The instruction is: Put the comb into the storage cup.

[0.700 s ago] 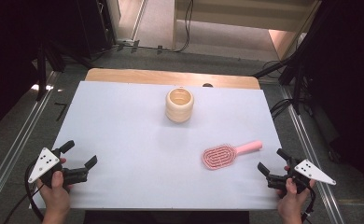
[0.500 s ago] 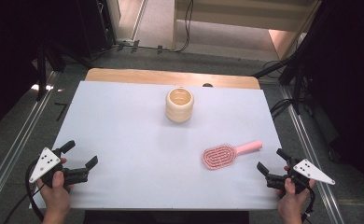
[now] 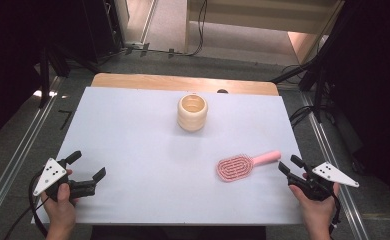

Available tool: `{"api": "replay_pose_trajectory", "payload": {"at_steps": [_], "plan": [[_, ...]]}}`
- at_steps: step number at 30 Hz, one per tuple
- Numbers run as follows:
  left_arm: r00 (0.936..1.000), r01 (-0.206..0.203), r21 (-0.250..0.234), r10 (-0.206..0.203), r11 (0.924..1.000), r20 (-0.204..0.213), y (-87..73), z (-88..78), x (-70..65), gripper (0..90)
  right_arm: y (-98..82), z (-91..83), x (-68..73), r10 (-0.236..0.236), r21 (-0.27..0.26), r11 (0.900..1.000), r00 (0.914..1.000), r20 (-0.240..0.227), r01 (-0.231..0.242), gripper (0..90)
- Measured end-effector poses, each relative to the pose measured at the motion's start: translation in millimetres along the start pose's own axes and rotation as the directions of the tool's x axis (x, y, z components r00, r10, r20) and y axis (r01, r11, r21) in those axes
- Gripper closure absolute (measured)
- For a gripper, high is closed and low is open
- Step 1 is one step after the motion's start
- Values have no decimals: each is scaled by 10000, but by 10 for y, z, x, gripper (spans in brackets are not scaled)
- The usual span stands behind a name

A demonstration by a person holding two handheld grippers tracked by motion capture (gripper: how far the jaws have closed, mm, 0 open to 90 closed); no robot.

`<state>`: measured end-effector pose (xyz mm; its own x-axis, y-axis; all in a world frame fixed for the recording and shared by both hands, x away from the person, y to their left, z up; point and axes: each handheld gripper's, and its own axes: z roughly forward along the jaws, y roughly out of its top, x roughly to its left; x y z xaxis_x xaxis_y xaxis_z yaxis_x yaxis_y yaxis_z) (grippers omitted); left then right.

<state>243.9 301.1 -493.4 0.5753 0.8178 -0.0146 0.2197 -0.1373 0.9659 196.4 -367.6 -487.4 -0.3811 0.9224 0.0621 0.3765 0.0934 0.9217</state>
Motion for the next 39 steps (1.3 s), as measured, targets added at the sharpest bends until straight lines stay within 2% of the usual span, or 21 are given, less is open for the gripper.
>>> {"api": "replay_pose_trajectory", "payload": {"at_steps": [1,2,5,6,9,12,21,24,25,26,30,31,32,34,37,38,39], "plan": [[10000,11,4,-11,10000,15,-1,2,1,0,45,20,8,-219,278,9994,9997,95,216,533],[10000,16,10,-16,10000,-2,-1,3,1,0,63,24,2,-264,362,9990,9997,15,263,565],[10000,-15,24,15,10000,-10,0,5,-3,0,94,41,-10,-146,438,9989,9996,-255,157,606],[10000,-20,27,20,10000,-27,0,4,-6,0,125,67,-17,-186,617,9979,9992,-361,208,649],[10000,-50,37,50,10000,-6,-1,3,-6,0,154,96,-21,-287,726,9968,9983,-515,324,673],[10000,-54,45,54,10000,4,-1,4,-7,0,226,154,-30,-416,1115,9925,9956,-834,508,730],[10000,-5,0,5,10000,38,-2,-1,1,0,341,262,-84,-554,1689,9830,9934,-1008,720,805],[10000,-23,1,23,10000,55,-2,-1,1,0,398,354,-84,-798,2115,9719,9899,-1170,1033,844],[10000,-10,-3,10,10000,54,-3,0,0,0,398,354,-84,-798,2115,9719,9899,-1170,1033,844],[10000,-13,-5,13,10000,70,-2,-1,1,0,425,404,-92,-842,2288,9669,9875,-1334,1134,861],[10000,-15,-12,15,10000,93,-2,-1,0,0,460,487,-95,-940,2514,9594,9854,-1421,1278,873],[10000,-12,-15,12,10000,93,-2,-1,-1,0,483,550,-91,-1091,2719,9511,9828,-1488,1468,873],[10000,-10,-15,10,10000,97,-3,-1,-1,0,483,550,-91,-1091,2719,9511,9828,-1488,1468,873],[10000,-12,-24,12,10000,99,-3,-2,-2,0,504,620,-84,-1364,2949,9386,9778,-1592,1789,875],[9999,-11,-37,12,10000,109,-3,-2,-1,0,534,724,-80,-1472,3331,9215,9733,-1761,1997,875],[9999,-12,-45,12,10000,113,-3,-3,-1,0,552,788,-89,-1490,3559,9111,9713,-1855,2077,875],[9999,-12,-43,12,10000,113,-3,-3,-1,0,560,824,-99,-1535,3632,9064,9693,-1921,2155,876]]}}
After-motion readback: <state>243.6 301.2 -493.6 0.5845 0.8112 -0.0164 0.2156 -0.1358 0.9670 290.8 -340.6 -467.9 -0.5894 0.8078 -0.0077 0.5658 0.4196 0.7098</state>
